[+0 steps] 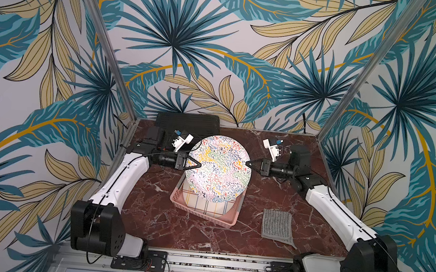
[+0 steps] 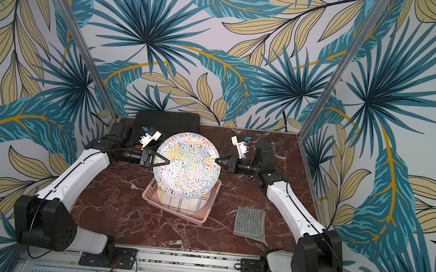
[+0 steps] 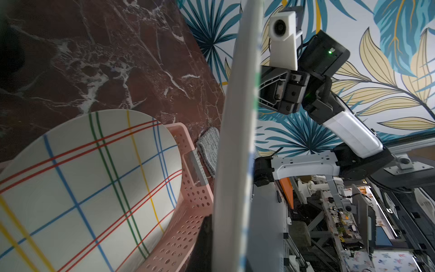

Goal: Wipe the wet plate dry
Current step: Pick up the plate from the bin, then pick up the towel at the center of the board.

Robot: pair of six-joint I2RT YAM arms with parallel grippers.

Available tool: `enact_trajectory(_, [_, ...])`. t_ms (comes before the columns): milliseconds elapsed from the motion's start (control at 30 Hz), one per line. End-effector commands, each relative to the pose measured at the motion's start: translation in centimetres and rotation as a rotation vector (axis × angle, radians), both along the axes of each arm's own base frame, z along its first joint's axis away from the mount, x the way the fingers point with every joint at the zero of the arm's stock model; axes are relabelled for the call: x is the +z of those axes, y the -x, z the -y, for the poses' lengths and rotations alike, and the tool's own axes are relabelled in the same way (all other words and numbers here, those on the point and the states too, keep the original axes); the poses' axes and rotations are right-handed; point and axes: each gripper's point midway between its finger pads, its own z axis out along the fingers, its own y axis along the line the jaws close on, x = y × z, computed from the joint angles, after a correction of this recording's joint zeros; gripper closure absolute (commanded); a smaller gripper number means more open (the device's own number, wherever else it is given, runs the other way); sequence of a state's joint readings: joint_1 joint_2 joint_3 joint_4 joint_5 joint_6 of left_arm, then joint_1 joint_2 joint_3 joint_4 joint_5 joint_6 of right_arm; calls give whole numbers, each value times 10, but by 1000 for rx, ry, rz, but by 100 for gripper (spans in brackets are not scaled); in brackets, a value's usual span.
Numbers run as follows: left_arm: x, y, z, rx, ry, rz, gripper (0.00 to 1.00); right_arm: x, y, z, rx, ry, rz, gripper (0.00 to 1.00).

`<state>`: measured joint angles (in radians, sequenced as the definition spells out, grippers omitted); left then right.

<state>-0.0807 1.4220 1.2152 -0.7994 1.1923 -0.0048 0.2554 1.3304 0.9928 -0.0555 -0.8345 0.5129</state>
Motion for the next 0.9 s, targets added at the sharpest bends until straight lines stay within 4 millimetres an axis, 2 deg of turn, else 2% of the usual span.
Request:
enact_trajectory(0, [-2, -11, -2, 25, -57, 90, 100, -15, -7, 7, -78, 65, -56, 73])
enact_trajectory(33, [-1, -12, -2, 27, -58, 88, 100, -19, -7, 11, -102, 91, -66, 58])
enact_trajectory(100, [0, -13, -3, 35, -67, 96, 100, -30, -10, 27, -191, 178, -95, 41])
enact_trajectory(133, [0, -14, -3, 39, -75, 102, 100, -35, -9, 38, -246, 226, -107, 36])
enact_trajectory(200, [0, -18, -6, 52, -100, 116, 100, -48, -5, 62, -371, 320, -150, 33])
enact_trajectory(267, [0, -20, -8, 57, -119, 125, 100, -69, 4, 103, -594, 471, -214, 33])
enact_trajectory(333, [2, -20, -8, 57, -124, 131, 100, -90, 30, 136, -761, 619, -298, 32])
enact_trajectory(400, [4, -20, -9, 59, -126, 140, 100, -106, 57, 160, -874, 749, -380, 32])
enact_trajectory(500, [7, -18, -9, 62, -128, 160, 100, -126, 92, 171, -924, 883, -464, 31])
enact_trajectory(567, [7, -17, -10, 66, -131, 169, 100, -142, 107, 170, -924, 908, -517, 30])
enact_trajectory(733, [6, -16, -10, 71, -133, 177, 100, -185, 125, 162, -916, 905, -620, 28])
enact_trajectory(867, [5, -16, -10, 75, -133, 177, 100, -217, 128, 153, -903, 857, -673, 28])
